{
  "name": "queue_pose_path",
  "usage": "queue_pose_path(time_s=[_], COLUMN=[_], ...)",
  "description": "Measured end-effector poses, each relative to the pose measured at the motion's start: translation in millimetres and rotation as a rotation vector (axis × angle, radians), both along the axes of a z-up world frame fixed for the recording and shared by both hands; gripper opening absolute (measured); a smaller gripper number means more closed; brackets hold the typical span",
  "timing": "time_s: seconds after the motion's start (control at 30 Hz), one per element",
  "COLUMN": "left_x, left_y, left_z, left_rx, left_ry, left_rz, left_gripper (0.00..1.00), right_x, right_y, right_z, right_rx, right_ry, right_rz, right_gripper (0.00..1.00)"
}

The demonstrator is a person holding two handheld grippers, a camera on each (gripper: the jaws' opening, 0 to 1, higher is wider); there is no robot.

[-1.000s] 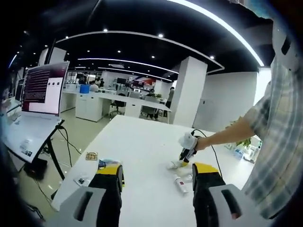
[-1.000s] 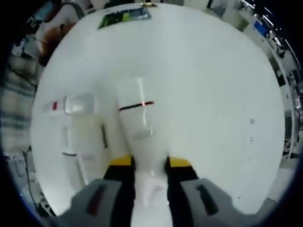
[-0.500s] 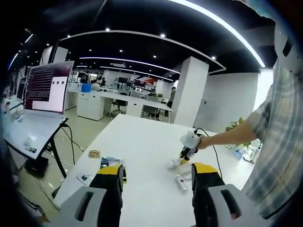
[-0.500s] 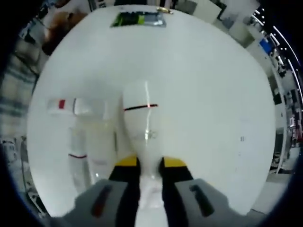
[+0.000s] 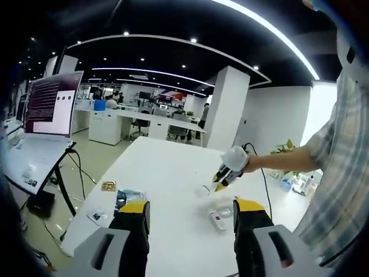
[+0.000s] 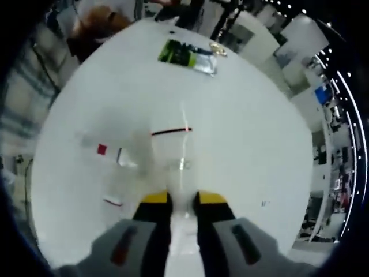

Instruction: Arrange the skincare products in the storage area until every visible bottle or jar stands upright without overlapping.

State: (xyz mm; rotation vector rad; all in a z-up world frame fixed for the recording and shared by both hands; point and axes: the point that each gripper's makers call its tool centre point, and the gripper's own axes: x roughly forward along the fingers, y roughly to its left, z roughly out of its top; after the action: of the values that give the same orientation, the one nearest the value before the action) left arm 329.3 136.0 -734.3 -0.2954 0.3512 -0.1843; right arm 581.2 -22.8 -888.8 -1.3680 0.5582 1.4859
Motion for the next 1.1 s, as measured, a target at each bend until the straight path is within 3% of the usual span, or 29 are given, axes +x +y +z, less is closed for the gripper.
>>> queue_pose_path(time_s=[0.1, 0.27, 0.37, 0.5, 0.63, 0.77, 0.83, 0.9, 1.1], left_x=[4.5, 13.3, 18.7, 24.5, 33.2, 49.1, 53.7, 54.6, 66.4], left_y=[-9, -18, -23, -28, -28, -23, -35, -47, -69], left_z=[-4.1, -8.4, -11.6, -14.9, -16.4, -13.6, -8.8, -5.2, -12.0], left_rx=[0.003, 0.000, -0.013, -0.021, -0.021, -0.078, -0.179, -0.235, -0.274], left_ry=[0.010, 0.013, 0.016, 0.024, 0.027, 0.040, 0.057, 0.072, 0.127], left_rz=[-0.033, -0.068, -0.082, -0.097, -0.108, -0.103, -0.162, -0.232, -0.320], left_gripper=[0.60, 0.59, 0.58, 0.58, 0.59, 0.61, 0.65, 0.68, 0.70], right_x=[-18, -51, -70, -85, -90, -98, -105, -112, -131], right_y=[4, 18, 22, 23, 25, 29, 32, 34, 40], right_z=[6.9, 19.7, 30.4, 42.9, 60.5, 79.1, 87.7, 95.8, 118.7], right_rx=[0.006, 0.077, 0.076, 0.093, 0.113, 0.126, 0.145, 0.163, 0.200], right_ry=[-0.030, -0.021, -0.069, -0.076, -0.126, -0.192, -0.200, -0.210, -0.284], right_rz=[0.059, 0.140, 0.214, 0.256, 0.300, 0.364, 0.384, 0.404, 0.468], right_gripper=[0.13, 0.12, 0.12, 0.12, 0.12, 0.12, 0.12, 0.12, 0.13])
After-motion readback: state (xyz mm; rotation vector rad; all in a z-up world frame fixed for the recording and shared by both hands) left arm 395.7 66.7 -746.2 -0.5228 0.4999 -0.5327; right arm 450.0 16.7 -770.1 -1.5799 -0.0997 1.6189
